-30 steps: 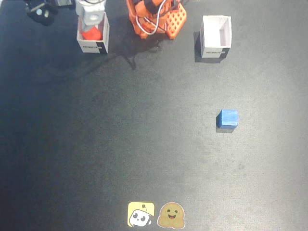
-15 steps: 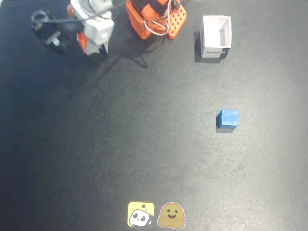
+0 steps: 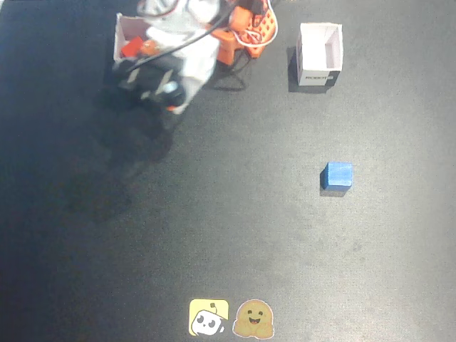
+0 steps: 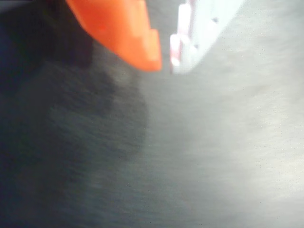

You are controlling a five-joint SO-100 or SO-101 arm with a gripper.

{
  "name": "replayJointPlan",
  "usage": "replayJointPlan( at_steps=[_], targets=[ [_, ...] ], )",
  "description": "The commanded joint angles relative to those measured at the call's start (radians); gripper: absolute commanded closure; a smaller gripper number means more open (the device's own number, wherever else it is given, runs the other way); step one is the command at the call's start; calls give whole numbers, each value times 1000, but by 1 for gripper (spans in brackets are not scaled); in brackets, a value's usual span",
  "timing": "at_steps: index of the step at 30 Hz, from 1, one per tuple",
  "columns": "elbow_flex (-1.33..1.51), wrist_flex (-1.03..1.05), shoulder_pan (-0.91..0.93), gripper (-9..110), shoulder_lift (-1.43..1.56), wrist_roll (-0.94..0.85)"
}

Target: Put the red cube in the right box and the blue cube in the left box.

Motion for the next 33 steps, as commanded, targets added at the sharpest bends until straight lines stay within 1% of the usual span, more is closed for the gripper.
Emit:
replayJointPlan(
  at_steps=[1,10,16,22,25,29,33],
  targets=[
    [11,15,-97,101,101,-3],
    [126,20,-345,101,296,-2],
    [156,-9,-465,101,296,5],
    [187,-81,-569,101,276,5],
    [175,-152,-607,101,187,5],
    [92,-241,-643,101,-25,12],
    [44,-275,-689,101,-147,115]
  ],
)
